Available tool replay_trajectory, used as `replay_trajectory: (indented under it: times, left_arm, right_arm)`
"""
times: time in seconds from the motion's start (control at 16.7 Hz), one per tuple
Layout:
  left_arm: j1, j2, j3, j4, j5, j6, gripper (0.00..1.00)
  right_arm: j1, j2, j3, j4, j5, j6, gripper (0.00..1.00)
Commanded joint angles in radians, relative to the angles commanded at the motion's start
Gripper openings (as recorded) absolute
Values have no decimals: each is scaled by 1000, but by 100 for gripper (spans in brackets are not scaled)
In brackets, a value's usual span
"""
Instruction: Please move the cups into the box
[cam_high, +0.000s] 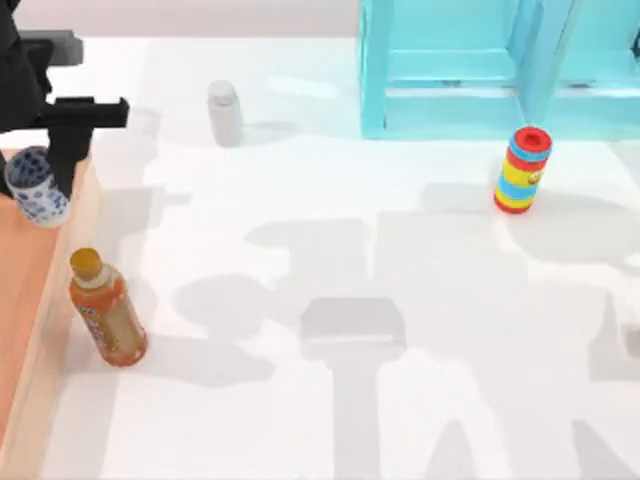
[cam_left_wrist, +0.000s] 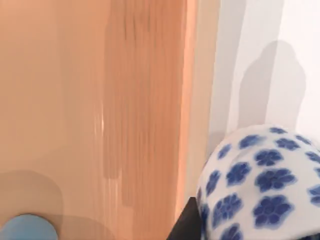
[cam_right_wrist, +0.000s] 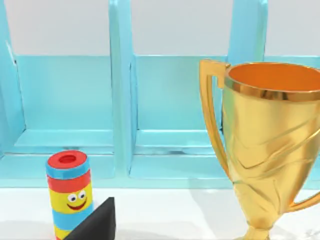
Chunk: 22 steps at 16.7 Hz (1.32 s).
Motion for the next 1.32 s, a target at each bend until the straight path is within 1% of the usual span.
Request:
replay_trajectory:
  times: [0.18, 0.3, 0.48, 0.96, 1.32]
  left_arm:
    - [191, -24, -17, -19, 0, 200, 0]
    - [298, -50, -32, -26, 0, 316, 0]
    - [385, -93, -62, -28, 1, 415, 0]
    - [395, -99, -82, -10, -2, 430, 0]
    - [397, -97, -286, 198, -1, 434, 0]
  right_arm:
    - [0, 0, 0, 0, 0, 0, 100]
    - [0, 0, 0, 0, 0, 0, 100]
    - [0, 0, 0, 0, 0, 0, 100]
    - [0, 0, 0, 0, 0, 0, 100]
    - [0, 0, 0, 0, 0, 0, 100]
